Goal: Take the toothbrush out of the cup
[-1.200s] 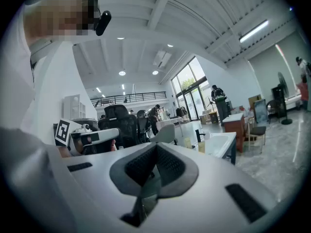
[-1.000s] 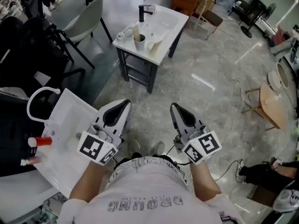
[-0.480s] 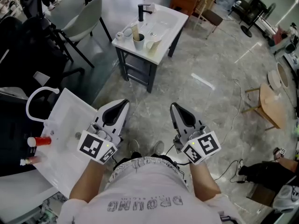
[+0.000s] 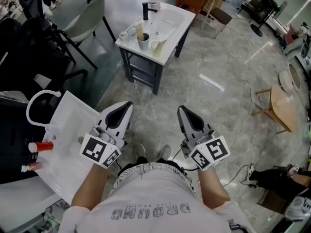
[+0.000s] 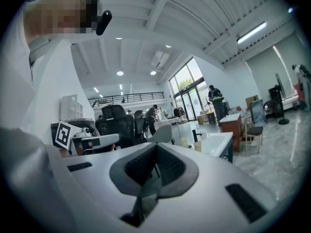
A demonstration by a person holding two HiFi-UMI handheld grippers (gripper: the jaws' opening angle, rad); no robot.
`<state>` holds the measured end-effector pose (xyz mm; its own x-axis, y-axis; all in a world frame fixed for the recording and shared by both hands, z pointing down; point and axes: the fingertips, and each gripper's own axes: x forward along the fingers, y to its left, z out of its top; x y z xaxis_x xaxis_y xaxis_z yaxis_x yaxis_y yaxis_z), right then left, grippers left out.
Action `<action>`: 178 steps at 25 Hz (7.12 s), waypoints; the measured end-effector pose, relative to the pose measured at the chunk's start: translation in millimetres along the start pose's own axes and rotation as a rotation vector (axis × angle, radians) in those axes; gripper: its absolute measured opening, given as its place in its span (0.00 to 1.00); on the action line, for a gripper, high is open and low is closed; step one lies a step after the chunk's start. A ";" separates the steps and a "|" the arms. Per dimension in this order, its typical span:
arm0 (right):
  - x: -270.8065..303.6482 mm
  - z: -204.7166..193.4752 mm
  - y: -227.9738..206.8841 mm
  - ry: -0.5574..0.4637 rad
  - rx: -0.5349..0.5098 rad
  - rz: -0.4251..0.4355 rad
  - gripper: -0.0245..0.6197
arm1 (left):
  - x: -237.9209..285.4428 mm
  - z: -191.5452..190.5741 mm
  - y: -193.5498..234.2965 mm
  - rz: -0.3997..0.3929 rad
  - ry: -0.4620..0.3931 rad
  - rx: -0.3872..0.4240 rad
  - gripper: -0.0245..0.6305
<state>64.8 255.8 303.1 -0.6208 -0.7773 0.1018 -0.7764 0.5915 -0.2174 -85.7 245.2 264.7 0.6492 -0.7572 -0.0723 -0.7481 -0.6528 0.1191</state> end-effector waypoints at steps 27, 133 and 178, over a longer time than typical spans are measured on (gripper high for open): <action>9.2 1.9 -12.0 0.009 -0.003 -0.009 0.07 | 12.4 -5.8 11.9 0.039 0.026 0.003 0.08; -37.2 13.3 -123.8 -0.002 -0.006 0.063 0.31 | 87.0 -19.8 -19.5 0.233 0.016 0.052 0.34; 281.2 47.8 -224.4 0.128 0.011 -0.032 0.30 | 241.3 -44.6 284.8 0.169 0.066 -0.039 0.34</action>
<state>69.6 -105.7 334.2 -0.6053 -0.7616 0.2316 -0.7951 0.5642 -0.2224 -136.0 -122.4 325.4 0.5235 -0.8519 0.0173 -0.8421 -0.5142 0.1628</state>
